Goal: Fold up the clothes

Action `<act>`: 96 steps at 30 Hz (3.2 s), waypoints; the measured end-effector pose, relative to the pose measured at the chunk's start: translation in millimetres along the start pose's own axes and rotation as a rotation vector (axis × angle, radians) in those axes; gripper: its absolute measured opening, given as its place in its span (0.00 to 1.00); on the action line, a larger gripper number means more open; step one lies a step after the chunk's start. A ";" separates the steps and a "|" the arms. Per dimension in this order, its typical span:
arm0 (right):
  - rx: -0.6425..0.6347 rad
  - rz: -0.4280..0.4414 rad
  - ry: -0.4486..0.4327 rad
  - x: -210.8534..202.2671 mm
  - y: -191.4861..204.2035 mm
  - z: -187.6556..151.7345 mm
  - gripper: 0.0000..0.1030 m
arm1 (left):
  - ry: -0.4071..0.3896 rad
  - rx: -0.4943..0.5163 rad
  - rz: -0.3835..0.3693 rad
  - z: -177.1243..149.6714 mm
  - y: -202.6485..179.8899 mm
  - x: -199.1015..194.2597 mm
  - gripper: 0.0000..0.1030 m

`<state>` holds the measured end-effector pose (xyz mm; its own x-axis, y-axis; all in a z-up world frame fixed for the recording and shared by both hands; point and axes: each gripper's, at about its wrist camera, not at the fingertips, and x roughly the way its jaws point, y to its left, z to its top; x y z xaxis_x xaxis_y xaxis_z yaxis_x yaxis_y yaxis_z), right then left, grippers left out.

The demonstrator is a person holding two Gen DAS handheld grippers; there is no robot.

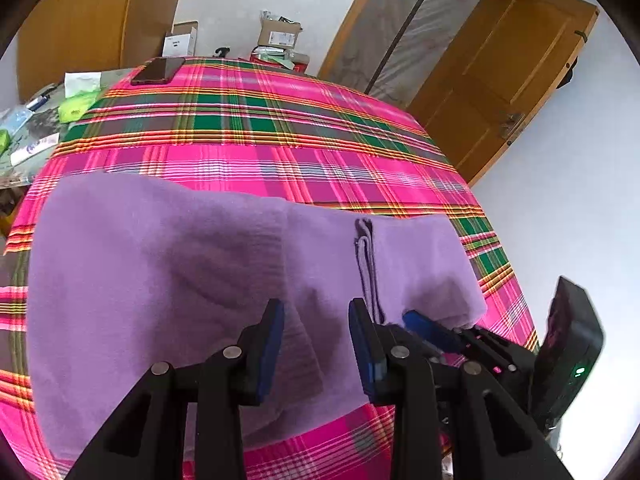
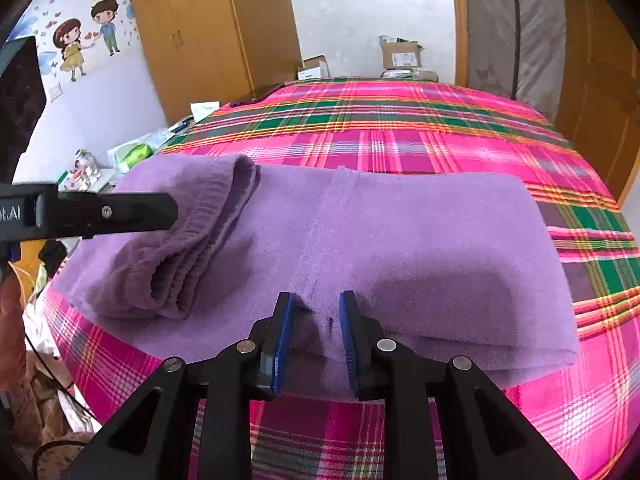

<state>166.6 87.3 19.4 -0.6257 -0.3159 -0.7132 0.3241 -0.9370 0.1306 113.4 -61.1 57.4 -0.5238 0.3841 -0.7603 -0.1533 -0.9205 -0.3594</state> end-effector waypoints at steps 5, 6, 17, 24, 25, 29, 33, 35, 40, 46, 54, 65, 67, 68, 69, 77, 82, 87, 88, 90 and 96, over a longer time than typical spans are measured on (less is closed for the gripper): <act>-0.016 0.002 0.015 0.9 7.3 -6.0 0.24 | -0.002 -0.016 0.011 -8.0 6.6 -6.5 0.33; -0.022 -0.001 0.027 2.8 9.0 -7.8 0.24 | -0.003 -0.014 0.012 -10.1 7.5 -8.0 0.33; -0.065 0.028 -0.092 -28.0 35.7 5.8 0.25 | -0.058 -0.012 0.113 -18.6 19.2 -25.6 0.33; -0.127 0.078 -0.101 -27.6 58.0 5.3 0.25 | -0.053 -0.038 0.136 -20.3 31.3 -26.8 0.33; -0.137 0.081 -0.099 -27.0 61.1 4.9 0.25 | -0.052 -0.042 0.135 -20.1 33.5 -27.5 0.33; -0.178 0.094 -0.107 -24.1 75.0 4.6 0.25 | -0.059 -0.079 0.148 -18.5 49.2 -33.9 0.33; -0.214 0.117 -0.148 -25.8 85.8 8.0 0.25 | -0.079 -0.141 0.187 -17.2 70.9 -41.6 0.33; -0.231 0.130 -0.155 -24.9 90.6 9.4 0.25 | -0.078 -0.160 0.193 -17.6 78.6 -42.3 0.33; -0.261 0.158 -0.140 -15.3 103.7 11.3 0.25 | -0.073 -0.195 0.221 -18.5 97.0 -45.0 0.33; -0.284 0.158 -0.107 0.6 110.8 9.7 0.25 | -0.130 -0.251 0.232 -21.2 119.3 -62.0 0.33; -0.308 0.179 -0.115 -0.8 115.9 10.5 0.25 | -0.140 -0.369 0.301 -34.4 169.9 -78.2 0.33; -0.502 0.413 -0.105 6.3 190.8 8.1 0.50 | -0.096 -0.443 0.277 -47.9 197.9 -77.5 0.33; -0.542 0.424 -0.087 12.7 205.9 3.7 0.50 | -0.087 -0.444 0.276 -49.3 199.3 -75.4 0.33; -0.560 0.425 -0.081 15.8 212.7 1.2 0.51 | -0.080 -0.448 0.278 -50.0 200.2 -73.9 0.33; -0.579 0.427 -0.074 19.0 219.5 -1.3 0.51 | -0.074 -0.446 0.279 -49.9 200.8 -72.9 0.33; -0.708 0.332 -0.055 36.6 259.4 -16.3 0.51 | -0.074 -0.474 0.239 -43.4 214.5 -69.5 0.33; -0.687 0.248 -0.063 42.5 258.9 -18.1 0.51 | -0.061 -0.450 0.193 -31.6 218.8 -62.4 0.33; -0.659 0.215 -0.066 44.5 254.7 -21.6 0.50 | -0.042 -0.452 0.111 -18.3 222.2 -49.8 0.33; -0.663 0.207 -0.072 44.7 255.5 -22.7 0.50 | -0.037 -0.445 0.108 -15.0 222.2 -47.4 0.33; -0.670 0.192 -0.085 43.4 256.1 -25.7 0.48 | -0.030 -0.424 0.109 -8.2 221.4 -43.2 0.33; -0.684 0.173 -0.103 39.4 253.8 -30.3 0.32 | -0.004 -0.430 0.079 2.9 221.0 -36.6 0.33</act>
<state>245.7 -158.4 3.5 -0.5778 -0.4961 -0.6480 0.7766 -0.5785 -0.2496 96.3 -278.8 7.4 -0.5230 0.3129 -0.7928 0.2498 -0.8331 -0.4936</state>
